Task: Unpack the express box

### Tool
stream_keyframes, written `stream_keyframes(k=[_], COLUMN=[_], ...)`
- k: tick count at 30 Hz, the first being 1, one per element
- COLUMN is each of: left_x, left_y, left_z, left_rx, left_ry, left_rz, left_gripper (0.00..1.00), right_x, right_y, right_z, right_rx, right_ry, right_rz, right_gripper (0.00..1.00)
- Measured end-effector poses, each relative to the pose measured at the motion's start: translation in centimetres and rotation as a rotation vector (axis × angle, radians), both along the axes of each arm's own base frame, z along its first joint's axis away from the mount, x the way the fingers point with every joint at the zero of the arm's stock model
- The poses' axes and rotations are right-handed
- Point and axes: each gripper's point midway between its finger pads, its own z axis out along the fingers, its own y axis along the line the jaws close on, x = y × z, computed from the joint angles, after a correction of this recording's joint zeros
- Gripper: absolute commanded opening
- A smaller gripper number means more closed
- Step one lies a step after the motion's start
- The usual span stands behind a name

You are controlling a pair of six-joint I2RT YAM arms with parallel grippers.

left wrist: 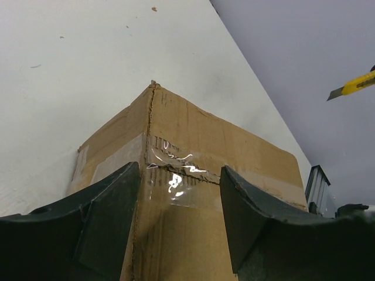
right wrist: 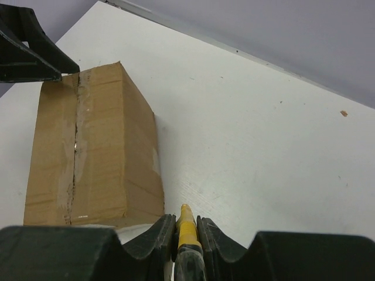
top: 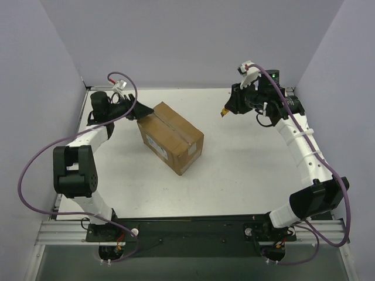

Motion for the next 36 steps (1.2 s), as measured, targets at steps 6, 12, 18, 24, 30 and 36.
stream_keyframes(k=[6, 12, 18, 24, 30, 36], left_x=[-3.0, -3.2, -4.3, -5.9, -6.5, -6.2], left_y=[-2.7, 0.2, 2.6, 1.1, -0.4, -1.9], left_z=[0.4, 2.3, 4.6, 3.9, 2.2, 0.9], left_rx=[-0.032, 0.034, 0.117, 0.070, 0.044, 0.031], left_ry=[0.035, 0.003, -0.085, -0.081, -0.025, 0.004], left_rz=[-0.043, 0.065, 0.132, 0.058, 0.005, -0.034], left_gripper=[0.71, 0.68, 0.15, 0.00, 0.00, 0.00], right_x=[-0.5, -1.4, -2.2, -1.1, 0.1, 1.7], right_y=[1.0, 3.0, 7.8, 12.7, 15.8, 19.0], right_z=[0.7, 3.0, 4.0, 2.9, 1.9, 2.3], right_rx=[0.040, 0.072, 0.004, 0.005, 0.027, 0.065], right_ry=[0.003, -0.051, -0.147, -0.308, -0.355, -0.374], right_rz=[0.050, 0.151, 0.192, 0.139, 0.137, 0.142], right_gripper=[0.00, 0.00, 0.00, 0.00, 0.00, 0.00])
